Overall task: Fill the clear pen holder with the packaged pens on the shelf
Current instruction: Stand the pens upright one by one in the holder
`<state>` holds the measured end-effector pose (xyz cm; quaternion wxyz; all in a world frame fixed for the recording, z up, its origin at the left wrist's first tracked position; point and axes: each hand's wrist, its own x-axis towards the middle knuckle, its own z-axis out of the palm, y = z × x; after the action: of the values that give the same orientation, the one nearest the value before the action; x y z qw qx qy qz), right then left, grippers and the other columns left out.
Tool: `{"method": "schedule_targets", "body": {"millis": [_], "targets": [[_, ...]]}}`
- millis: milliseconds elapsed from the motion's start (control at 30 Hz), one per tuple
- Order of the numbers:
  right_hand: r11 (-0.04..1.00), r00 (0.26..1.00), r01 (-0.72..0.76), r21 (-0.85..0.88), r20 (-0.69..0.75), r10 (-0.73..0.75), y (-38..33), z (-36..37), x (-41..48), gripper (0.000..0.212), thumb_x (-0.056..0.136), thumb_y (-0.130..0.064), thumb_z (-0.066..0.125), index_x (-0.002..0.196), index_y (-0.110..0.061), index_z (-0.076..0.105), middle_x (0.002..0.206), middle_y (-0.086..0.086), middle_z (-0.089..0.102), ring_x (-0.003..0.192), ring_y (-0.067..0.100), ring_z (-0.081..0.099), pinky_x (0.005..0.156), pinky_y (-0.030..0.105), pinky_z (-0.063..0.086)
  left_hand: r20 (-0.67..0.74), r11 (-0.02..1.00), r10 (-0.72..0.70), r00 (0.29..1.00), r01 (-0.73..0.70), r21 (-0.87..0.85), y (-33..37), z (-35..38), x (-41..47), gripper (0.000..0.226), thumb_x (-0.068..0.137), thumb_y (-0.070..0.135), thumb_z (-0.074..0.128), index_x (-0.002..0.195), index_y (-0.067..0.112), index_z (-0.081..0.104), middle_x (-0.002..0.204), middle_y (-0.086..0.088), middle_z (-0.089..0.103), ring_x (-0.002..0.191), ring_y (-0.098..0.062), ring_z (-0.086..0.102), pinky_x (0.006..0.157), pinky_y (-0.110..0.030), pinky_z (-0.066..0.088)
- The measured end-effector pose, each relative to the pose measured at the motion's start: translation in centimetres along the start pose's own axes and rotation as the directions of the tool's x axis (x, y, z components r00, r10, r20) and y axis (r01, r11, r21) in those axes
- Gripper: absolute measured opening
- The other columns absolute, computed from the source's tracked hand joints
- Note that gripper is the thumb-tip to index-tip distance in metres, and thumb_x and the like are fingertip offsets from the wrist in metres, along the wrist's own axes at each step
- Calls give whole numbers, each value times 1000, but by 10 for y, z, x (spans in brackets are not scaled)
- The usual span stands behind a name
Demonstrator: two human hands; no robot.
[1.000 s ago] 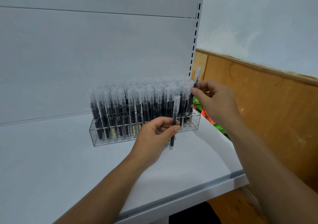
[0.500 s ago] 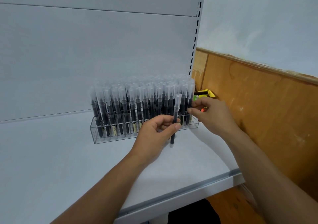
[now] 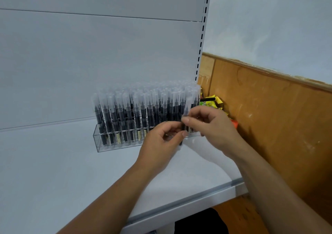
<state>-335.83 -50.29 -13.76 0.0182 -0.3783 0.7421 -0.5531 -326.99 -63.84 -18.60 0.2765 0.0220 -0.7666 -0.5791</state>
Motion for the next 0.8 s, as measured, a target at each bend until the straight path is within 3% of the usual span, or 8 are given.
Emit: {"method": "schedule_targets", "body": {"millis": [33, 100, 233, 367, 500, 667, 800], "targets": [[998, 999, 3, 58, -45, 0, -3, -5, 2, 4, 86, -16, 72, 86, -12, 70, 68, -2, 62, 60, 3, 53, 53, 14, 43, -9, 980, 76, 997, -73, 183, -1, 0, -2, 18, 90, 27, 67, 108, 25, 70, 102, 12, 67, 95, -3, 61, 88, -24, 49], [993, 980, 25, 116, -200, -1, -10, -18, 8, 3, 87, -16, 71, 87, -13, 69, 66, -8, 64, 56, 1, 54, 51, 12, 42, -4, 843, 239, 971, -206, 497, 0, -2, -4, 29, 92, 41, 58, 117, 30, 65, 112, 22, 59, 109, 4, 51, 95, -14, 36], [1000, 933, 28, 6, -360, -24, -13, -35, 22, 7, 89, -24, 69, 92, -17, 69, 78, 0, 66, 58, 1, 54, 54, 13, 45, 74, 640, 285, 956, -247, 728, -5, -1, -6, 42, 89, 41, 53, 127, 26, 60, 125, 15, 54, 123, -7, 42, 103, -22, 21], [994, 931, 16, -104, -362, -53, -5, -37, 32, 3, 90, -27, 68, 88, -25, 68, 79, -3, 66, 68, 9, 57, 64, 28, 52, 113, 546, 267, 957, -247, 801, -6, -1, -9, 45, 85, 35, 55, 128, 21, 61, 127, 9, 56, 123, -14, 44, 105, -26, 18], [981, 933, -2, -196, -353, -69, 1, -34, 38, 5, 89, -31, 68, 89, -26, 68, 83, -7, 67, 80, 18, 64, 75, 43, 57, 119, 526, 254, 960, -240, 816, -7, -1, -10, 43, 85, 34, 55, 126, 22, 62, 126, 9, 57, 122, -14, 45, 105, -26, 18], [951, 944, -84, -297, -329, -19, 16, -31, 42, 12, 88, -37, 70, 91, -26, 69, 82, -13, 65, 80, 11, 61, 68, 32, 52, 117, 535, 252, 961, -239, 811, -6, -2, -9, 40, 84, 33, 55, 122, 22, 65, 125, 10, 58, 121, -14, 46, 105, -26, 19], [930, 954, -146, -338, -296, 42, 34, -22, 37, 16, 89, -33, 70, 91, -17, 68, 77, -8, 63, 75, 14, 57, 60, 25, 40, 119, 544, 236, 964, -233, 806, -5, -2, -10, 40, 85, 33, 54, 122, 23, 64, 127, 10, 57, 123, -13, 45, 106, -26, 18]]}}
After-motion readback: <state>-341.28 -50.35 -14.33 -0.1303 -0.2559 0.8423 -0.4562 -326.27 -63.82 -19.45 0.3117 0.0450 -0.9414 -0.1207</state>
